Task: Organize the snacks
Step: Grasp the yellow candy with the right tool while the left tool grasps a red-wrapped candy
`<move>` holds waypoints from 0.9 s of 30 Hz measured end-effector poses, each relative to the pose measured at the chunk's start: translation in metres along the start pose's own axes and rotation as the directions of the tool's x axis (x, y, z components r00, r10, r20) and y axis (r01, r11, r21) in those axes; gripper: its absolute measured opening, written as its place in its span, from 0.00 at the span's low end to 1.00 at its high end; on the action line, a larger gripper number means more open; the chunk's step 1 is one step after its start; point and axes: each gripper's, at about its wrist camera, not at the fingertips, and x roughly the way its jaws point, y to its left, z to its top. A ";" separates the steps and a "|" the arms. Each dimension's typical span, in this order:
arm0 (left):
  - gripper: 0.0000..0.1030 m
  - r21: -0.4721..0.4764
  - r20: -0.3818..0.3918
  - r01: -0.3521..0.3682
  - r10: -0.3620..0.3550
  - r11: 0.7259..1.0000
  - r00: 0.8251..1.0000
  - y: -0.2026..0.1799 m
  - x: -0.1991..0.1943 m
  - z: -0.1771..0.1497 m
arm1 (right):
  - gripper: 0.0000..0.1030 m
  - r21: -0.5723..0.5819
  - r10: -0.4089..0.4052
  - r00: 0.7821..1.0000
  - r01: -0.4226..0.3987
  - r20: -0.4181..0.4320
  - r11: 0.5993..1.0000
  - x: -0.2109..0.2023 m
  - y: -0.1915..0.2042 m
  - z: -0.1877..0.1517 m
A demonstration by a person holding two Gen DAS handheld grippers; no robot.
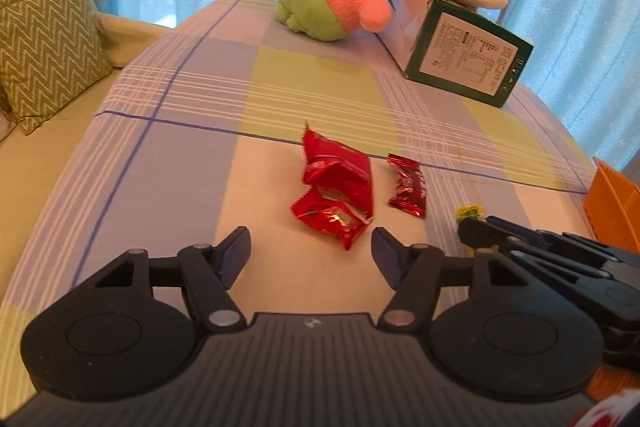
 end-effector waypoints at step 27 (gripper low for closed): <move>0.20 -0.028 0.026 0.016 -0.015 0.999 1.000 -0.019 0.018 0.006 | 0.20 0.047 -0.033 0.999 0.034 -0.019 0.998 -0.017 -0.033 -0.011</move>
